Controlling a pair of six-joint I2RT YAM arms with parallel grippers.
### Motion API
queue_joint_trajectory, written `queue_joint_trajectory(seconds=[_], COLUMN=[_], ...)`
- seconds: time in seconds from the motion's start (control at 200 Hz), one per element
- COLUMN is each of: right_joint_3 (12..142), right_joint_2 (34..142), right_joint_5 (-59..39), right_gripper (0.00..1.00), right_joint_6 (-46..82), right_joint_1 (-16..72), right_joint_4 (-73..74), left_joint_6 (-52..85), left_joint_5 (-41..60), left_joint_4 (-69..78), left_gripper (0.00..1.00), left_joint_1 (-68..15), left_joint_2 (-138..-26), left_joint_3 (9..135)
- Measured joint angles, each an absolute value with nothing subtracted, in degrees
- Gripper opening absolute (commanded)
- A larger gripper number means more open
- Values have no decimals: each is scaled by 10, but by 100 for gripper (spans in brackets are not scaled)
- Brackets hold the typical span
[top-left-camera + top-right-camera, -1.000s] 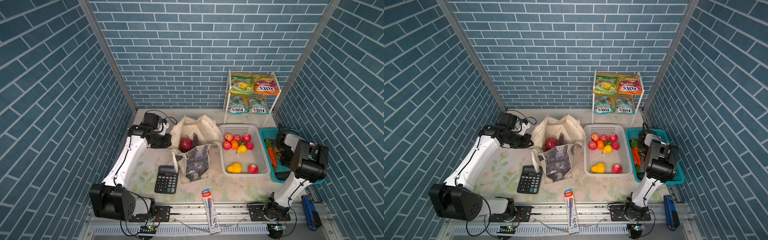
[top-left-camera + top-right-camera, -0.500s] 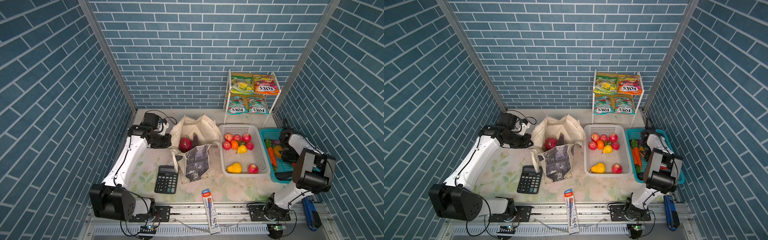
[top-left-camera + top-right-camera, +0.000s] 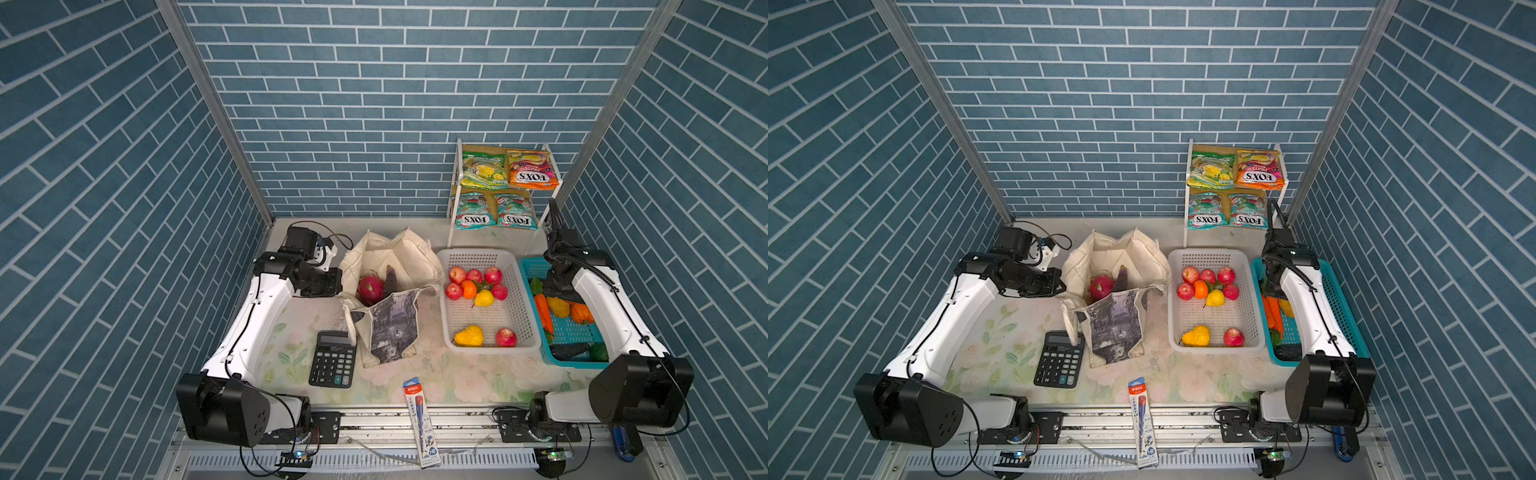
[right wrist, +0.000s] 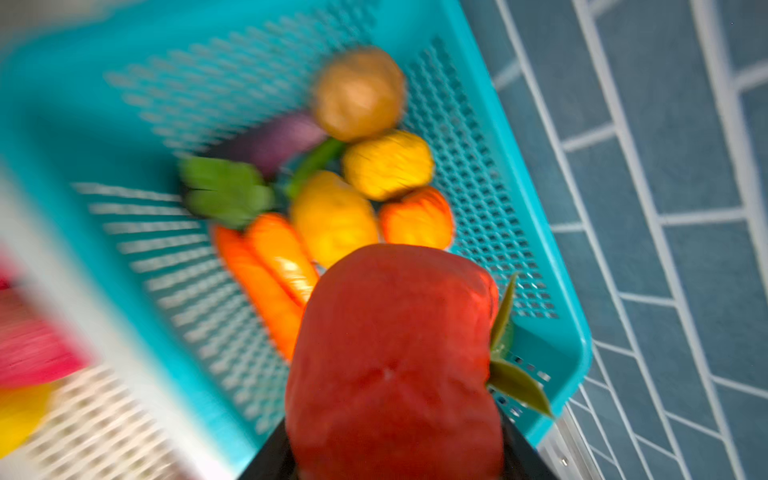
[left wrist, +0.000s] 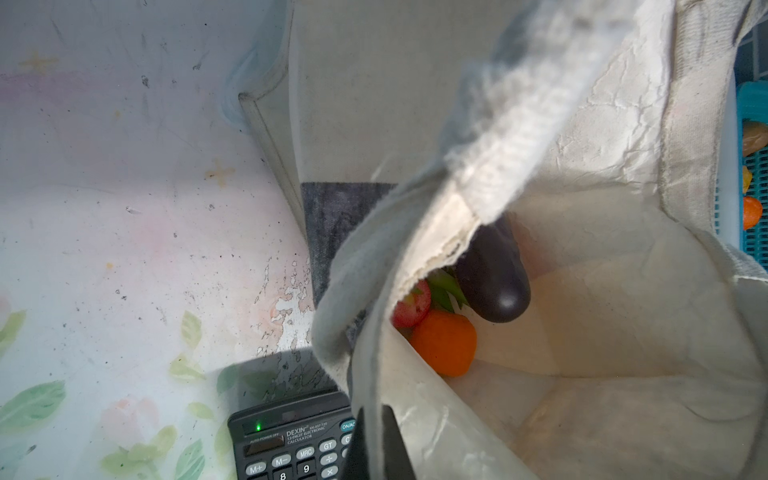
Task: Place the food into the grocery bag and tie it
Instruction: 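Grasp the red bell pepper in the teal basket with the right gripper, then carry the red pepper with the right gripper toward the tote bag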
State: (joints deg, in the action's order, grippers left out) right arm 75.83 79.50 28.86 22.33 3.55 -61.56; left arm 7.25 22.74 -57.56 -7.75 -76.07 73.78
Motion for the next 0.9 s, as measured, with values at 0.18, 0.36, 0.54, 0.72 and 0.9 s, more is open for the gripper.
queue_joint_trajectory(seconds=[0.18, 0.36, 0.54, 0.72, 0.9], right_joint_3=[797, 832, 877, 914, 942], right_joint_2=[787, 787, 799, 838, 892], right_joint_5=[238, 167, 86, 17, -29], right_gripper=[52, 51, 51, 51, 52], right_joint_6=[225, 225, 225, 225, 225], right_joint_1=[143, 270, 378, 456, 496], right_joint_4=[-600, -546, -485, -415, -375], left_joint_6=[76, 81, 84, 88, 94], left_joint_5=[228, 230, 232, 234, 235], left_joint_4=[-569, -567, -567, -566, -564], left_gripper=[0, 0, 0, 0, 0], left_joint_1=[-77, -77, -77, -77, -77], left_joint_2=[-754, -752, -752, -752, -751], left_joint_3=[730, 730, 730, 730, 730])
